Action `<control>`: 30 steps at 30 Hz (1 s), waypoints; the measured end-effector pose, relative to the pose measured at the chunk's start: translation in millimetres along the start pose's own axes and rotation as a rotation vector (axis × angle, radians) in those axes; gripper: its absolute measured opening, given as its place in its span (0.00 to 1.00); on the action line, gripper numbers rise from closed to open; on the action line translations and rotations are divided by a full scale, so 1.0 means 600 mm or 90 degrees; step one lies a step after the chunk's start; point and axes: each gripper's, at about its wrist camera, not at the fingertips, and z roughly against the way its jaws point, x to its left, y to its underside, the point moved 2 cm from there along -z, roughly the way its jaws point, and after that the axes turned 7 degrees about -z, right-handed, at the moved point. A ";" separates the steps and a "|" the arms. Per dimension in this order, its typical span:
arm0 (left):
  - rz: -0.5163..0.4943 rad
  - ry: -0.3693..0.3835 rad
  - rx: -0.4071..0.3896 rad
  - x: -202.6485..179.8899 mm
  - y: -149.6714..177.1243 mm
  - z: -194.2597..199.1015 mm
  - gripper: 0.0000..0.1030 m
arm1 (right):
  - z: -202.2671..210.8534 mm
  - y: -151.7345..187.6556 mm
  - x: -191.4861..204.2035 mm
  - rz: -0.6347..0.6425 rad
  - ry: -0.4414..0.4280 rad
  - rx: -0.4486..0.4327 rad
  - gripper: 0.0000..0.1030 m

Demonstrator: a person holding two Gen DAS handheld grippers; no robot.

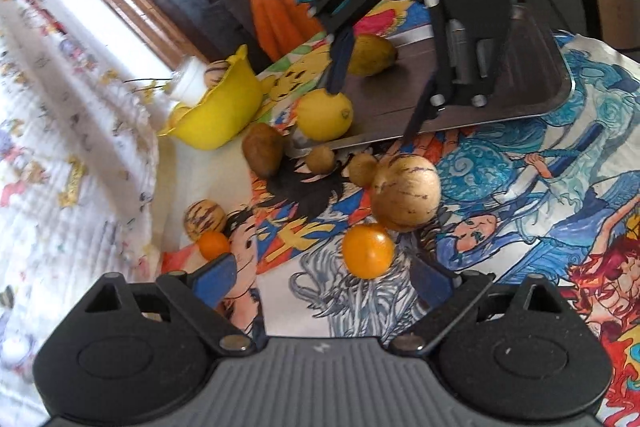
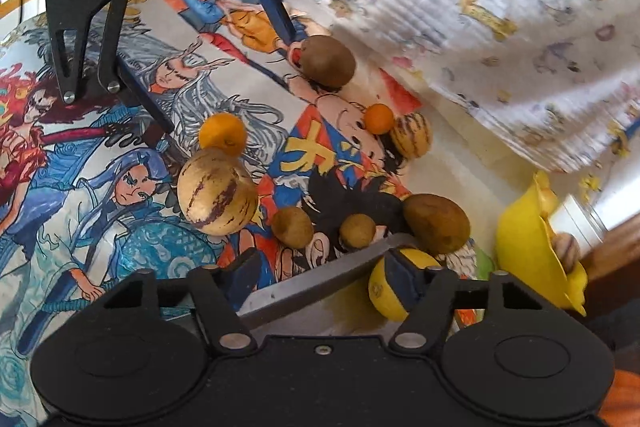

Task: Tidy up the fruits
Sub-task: 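Grasp the small orange with the left tool while the right tool grasps a small brown fruit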

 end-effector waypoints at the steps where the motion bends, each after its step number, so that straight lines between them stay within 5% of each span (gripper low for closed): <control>1: -0.002 0.008 -0.001 0.000 0.000 -0.004 0.91 | -0.005 -0.001 0.000 0.009 -0.006 0.003 0.61; 16: 0.014 0.081 -0.004 0.004 -0.001 -0.033 0.63 | -0.047 -0.012 -0.004 0.062 -0.082 0.004 0.40; 30: 0.067 0.112 -0.024 0.006 0.003 -0.038 0.33 | -0.058 -0.013 -0.025 0.022 -0.161 -0.002 0.27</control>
